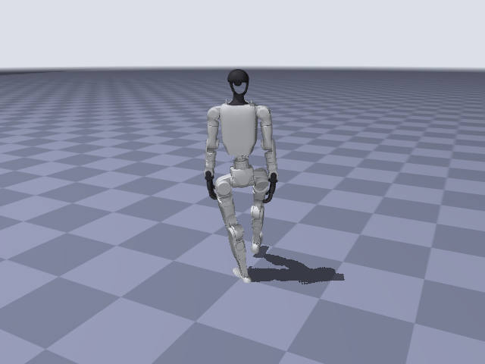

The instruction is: In place motions

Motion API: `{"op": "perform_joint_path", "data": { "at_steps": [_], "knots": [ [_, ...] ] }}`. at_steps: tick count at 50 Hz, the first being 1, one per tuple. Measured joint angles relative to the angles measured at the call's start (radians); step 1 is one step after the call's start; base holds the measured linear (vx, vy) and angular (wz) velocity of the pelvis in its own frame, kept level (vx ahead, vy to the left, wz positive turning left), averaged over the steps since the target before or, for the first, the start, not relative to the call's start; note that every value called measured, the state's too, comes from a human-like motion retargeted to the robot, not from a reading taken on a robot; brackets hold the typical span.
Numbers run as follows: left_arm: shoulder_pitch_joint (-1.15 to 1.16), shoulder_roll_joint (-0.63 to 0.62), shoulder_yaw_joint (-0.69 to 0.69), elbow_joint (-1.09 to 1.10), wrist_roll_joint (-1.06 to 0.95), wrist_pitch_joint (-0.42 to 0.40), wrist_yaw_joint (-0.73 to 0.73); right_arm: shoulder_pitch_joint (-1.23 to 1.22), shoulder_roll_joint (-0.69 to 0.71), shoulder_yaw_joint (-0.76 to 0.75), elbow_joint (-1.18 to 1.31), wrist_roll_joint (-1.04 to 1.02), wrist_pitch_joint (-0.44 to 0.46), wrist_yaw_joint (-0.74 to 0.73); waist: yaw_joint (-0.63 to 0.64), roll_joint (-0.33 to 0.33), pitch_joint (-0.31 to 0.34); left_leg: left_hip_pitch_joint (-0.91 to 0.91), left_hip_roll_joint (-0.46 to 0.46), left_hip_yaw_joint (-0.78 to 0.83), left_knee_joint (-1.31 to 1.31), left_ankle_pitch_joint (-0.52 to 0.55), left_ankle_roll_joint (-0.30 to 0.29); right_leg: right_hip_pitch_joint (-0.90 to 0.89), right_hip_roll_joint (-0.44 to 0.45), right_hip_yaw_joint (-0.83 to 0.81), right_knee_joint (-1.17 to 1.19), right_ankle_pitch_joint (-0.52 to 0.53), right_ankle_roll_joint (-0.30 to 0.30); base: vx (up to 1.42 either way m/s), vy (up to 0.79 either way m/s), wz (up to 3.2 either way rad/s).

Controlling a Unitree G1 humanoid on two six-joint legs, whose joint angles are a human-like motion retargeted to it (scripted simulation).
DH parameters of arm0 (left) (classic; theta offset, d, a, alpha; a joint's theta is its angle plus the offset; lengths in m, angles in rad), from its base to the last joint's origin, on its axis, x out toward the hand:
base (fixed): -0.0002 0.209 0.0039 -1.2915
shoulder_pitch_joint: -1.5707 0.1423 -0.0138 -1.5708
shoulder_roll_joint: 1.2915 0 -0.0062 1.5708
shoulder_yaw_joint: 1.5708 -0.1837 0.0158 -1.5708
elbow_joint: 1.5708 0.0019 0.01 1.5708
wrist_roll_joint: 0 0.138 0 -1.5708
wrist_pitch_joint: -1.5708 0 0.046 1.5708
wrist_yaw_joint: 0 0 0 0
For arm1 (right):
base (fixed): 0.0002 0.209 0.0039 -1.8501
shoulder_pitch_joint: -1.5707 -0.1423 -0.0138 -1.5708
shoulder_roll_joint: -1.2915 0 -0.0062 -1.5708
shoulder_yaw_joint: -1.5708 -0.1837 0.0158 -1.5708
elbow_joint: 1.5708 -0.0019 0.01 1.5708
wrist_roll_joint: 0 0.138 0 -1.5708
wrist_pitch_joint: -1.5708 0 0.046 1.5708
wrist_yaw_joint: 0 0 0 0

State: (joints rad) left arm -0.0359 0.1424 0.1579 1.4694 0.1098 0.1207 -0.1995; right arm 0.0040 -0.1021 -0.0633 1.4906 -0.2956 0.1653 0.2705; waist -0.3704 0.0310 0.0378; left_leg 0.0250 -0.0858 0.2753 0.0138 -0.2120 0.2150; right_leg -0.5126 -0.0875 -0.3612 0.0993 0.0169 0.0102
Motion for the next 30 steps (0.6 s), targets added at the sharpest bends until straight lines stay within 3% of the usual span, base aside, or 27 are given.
{"op": "perform_joint_path", "data": {
  "at_steps": [5, 13, 16, 19, 22, 25, 30],
  "knots": [
    [-0.002, -0.004, -0.004, -0.019, 0.007, -0.01, 0.005, -0.003, -0.014, 0.015, 0.022, -0.039, 0.003, -0.009, 0.021, -0.005, -0.013, -0.002, -0.001, -0.001, 0.0, -0.005, -0.01, 0.058, -0.006, 0.014, 0.029, 0.011, 0.0, 0.03, -0.02, -0.13],
    [0.042, -0.024, 0.045, 0.062, 0.026, -0.012, 0.0, -0.022, -0.019, 0.042, 0.002, -0.089, -0.006, -0.04, 0.104, 0.005, -0.088, -0.044, 0.009, 0.052, -0.01, -0.018, -0.04, 0.213, 0.008, 0.078, 0.145, 0.035, -0.004, 0.11, -0.03, -0.42],
    [0.064, -0.031, 0.068, 0.116, 0.037, -0.004, -0.007, -0.037, -0.012, 0.054, -0.017, -0.086, -0.015, -0.055, 0.108, 0.021, -0.109, -0.063, 0.016, 0.034, -0.004, -0.025, -0.049, 0.311, 0.017, 0.085, 0.16, 0.031, 0.025, 0.17, 0.01, -0.02],
    [0.097, -0.033, 0.083, 0.147, 0.052, 0.006, -0.017, -0.045, -0.003, 0.069, -0.038, -0.086, -0.029, -0.057, 0.117, 0.018, -0.128, -0.067, 0.006, 0.032, -0.002, -0.03, -0.058, 0.4, -0.009, -0.028, 0.091, -0.058, 0.029, 0.28, -0.01, 0.01],
    [0.122, -0.032, 0.085, 0.163, 0.072, 0.019, -0.011, -0.051, 0.003, 0.071, -0.045, -0.091, -0.035, -0.028, 0.181, -0.021, -0.164, -0.065, -0.029, 0.076, -0.008, -0.033, -0.064, 0.416, -0.021, 0.007, -0.001, -0.025, 0.037, 0.34, -0.02, -0.51],
    [0.129, -0.051, 0.079, 0.169, 0.06, 0.024, 0.011, -0.061, 0.006, 0.055, -0.058, -0.105, -0.033, -0.005, 0.21, -0.018, -0.179, -0.084, -0.018, 0.077, 0.001, -0.028, -0.072, 0.418, -0.042, -0.043, -0.038, 0.0, 0.076, 0.14, 0.02, 0.07],
    [0.136, -0.088, 0.063, 0.138, -0.008, 0.002, -0.032, -0.089, 0.009, 0.099, -0.122, -0.118, -0.046, 0.007, 0.177, 0.002, -0.161, -0.092, -0.004, 0.071, 0.004, -0.022, -0.083, 0.414, -0.016, -0.019, -0.044, -0.004, 0.056, 0.12, 0.05, 0.11]
  ]
}}
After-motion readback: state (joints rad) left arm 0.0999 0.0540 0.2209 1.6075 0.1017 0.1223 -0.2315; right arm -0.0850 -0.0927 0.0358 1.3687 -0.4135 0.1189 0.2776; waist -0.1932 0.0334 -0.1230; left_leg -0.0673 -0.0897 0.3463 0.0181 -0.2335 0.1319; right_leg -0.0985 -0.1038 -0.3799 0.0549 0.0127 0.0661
